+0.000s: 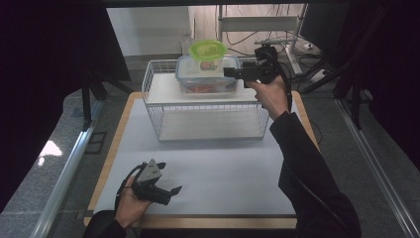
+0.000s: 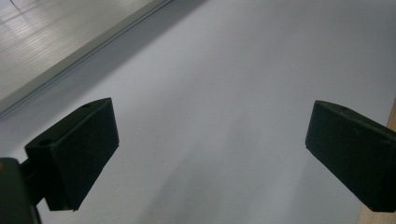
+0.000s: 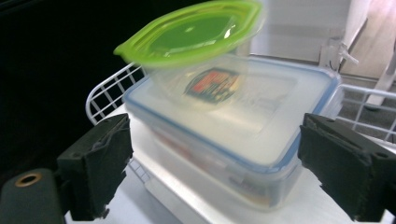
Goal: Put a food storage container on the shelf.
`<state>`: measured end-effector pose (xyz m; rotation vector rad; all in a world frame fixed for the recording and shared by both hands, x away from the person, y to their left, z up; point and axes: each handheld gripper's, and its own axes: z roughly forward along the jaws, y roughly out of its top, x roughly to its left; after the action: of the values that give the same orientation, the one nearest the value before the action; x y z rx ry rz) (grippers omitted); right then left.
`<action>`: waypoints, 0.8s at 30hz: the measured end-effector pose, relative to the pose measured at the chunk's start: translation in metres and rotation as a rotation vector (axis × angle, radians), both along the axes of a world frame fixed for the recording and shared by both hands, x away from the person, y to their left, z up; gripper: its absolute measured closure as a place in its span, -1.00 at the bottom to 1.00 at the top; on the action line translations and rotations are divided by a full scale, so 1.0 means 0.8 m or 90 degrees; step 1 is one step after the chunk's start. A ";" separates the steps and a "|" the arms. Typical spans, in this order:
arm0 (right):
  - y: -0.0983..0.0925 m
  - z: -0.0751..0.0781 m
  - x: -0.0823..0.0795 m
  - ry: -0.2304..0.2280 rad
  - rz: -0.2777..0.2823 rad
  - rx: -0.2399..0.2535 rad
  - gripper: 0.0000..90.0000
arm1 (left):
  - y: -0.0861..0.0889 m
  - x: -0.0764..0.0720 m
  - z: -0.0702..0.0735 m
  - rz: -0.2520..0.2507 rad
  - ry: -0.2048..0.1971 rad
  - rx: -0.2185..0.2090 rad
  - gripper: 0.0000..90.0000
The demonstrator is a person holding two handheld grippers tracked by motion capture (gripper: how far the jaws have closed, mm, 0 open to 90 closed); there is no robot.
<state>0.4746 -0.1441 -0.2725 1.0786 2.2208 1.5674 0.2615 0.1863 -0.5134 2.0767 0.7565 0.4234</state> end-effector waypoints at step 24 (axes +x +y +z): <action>0.011 -0.073 -0.084 -0.063 0.076 -0.102 -0.95 | 0.000 0.001 -0.001 -0.005 -0.003 -0.005 -0.95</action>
<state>0.4074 -0.1350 -0.3309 0.8195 2.3346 1.4256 0.2619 0.1860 -0.5141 2.0709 0.7451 0.4200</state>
